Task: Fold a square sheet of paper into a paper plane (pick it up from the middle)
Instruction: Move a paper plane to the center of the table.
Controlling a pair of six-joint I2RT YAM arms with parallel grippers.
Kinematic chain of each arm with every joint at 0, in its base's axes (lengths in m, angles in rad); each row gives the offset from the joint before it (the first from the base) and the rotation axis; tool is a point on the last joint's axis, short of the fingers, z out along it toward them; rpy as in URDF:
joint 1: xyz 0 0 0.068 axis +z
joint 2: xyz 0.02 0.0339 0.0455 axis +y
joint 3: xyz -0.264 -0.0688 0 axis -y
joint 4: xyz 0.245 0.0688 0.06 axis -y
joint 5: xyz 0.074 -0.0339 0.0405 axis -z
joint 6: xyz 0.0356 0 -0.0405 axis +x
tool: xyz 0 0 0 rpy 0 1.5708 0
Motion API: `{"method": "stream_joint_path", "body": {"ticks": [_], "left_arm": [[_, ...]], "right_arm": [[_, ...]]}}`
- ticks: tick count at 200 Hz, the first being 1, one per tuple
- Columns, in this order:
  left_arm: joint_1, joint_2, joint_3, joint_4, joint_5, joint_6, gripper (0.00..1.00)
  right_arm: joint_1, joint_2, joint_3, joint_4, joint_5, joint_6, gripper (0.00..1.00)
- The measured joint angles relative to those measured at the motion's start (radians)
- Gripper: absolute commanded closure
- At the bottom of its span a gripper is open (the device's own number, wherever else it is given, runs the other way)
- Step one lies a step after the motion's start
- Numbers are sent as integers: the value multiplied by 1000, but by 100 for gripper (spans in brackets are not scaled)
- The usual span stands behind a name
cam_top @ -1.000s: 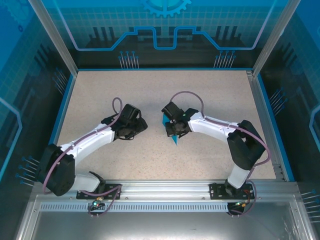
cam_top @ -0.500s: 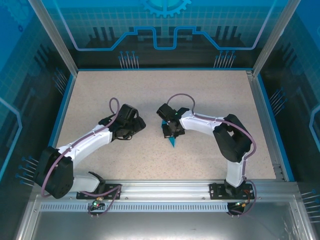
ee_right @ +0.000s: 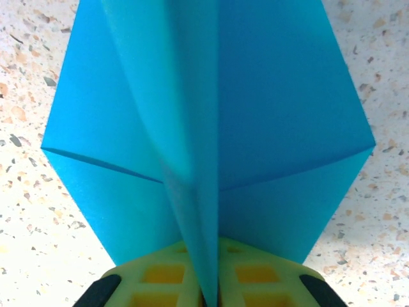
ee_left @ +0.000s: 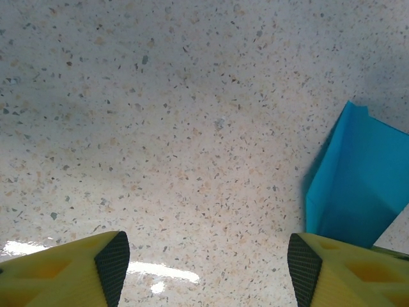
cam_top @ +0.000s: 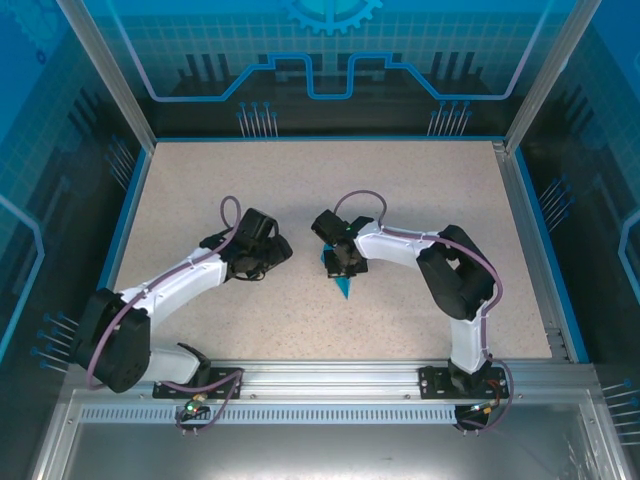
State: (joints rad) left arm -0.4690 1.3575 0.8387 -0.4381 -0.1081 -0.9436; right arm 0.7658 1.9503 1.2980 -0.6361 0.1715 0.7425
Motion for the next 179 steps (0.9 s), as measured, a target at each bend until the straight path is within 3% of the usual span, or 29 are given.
{"method": "stream_joint_path", "body": {"ticks": [36,76,101,117,165,179], "left_arm": [[1,11,0,0,1,0,30],[2,23,2,0,12,0,30],[2,23,2,0,12,0,30],[2,23,2,-1,12,0,30],[2,23,2,-1,11,1,30],[2,23,2,-1,11,1,30]], "right_arm": [[0,-11,-6,8,3,6,89],[-1,-24,-21,27,4,29,85],[-1,-24,-22,27,4,37,81],[-1,-21,-22,27,3,39,73],[-1,14,1,3,9,32,69],[-1,24,15,-9,10,27,64]]}}
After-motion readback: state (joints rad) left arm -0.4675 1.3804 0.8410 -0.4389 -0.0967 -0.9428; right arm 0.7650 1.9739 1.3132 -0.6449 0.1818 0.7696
